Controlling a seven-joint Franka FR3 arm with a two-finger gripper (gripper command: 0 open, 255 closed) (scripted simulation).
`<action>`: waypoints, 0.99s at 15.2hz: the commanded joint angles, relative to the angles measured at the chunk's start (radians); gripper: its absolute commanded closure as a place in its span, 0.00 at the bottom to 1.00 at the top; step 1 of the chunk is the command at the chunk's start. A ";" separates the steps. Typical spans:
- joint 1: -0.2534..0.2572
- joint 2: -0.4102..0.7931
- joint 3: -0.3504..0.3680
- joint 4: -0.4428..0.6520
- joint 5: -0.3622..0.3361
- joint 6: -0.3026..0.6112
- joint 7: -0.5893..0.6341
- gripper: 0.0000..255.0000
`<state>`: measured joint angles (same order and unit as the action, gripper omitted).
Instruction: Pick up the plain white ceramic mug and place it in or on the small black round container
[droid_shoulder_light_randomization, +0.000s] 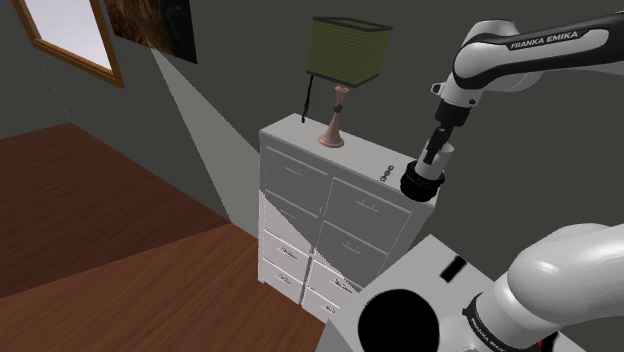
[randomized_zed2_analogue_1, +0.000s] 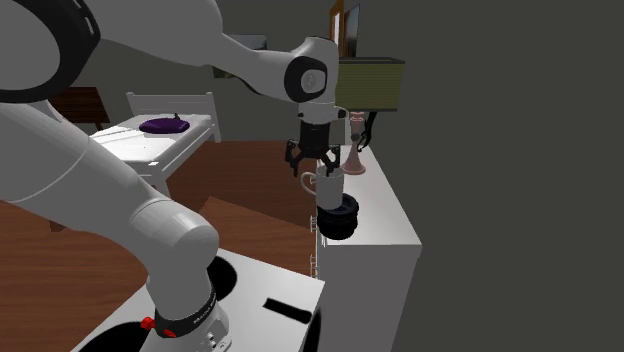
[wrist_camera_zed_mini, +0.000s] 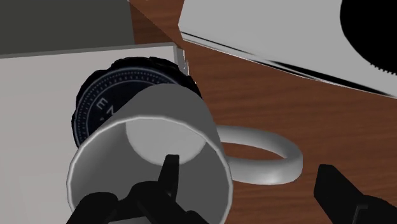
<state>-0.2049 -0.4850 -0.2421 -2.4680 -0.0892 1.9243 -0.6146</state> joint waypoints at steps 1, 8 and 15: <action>0.000 0.001 0.000 0.000 0.000 0.000 0.000 0.00; 0.002 -0.013 0.009 0.116 0.005 -0.130 -0.001 0.00; 0.002 -0.013 0.009 0.116 0.005 -0.130 -0.001 0.00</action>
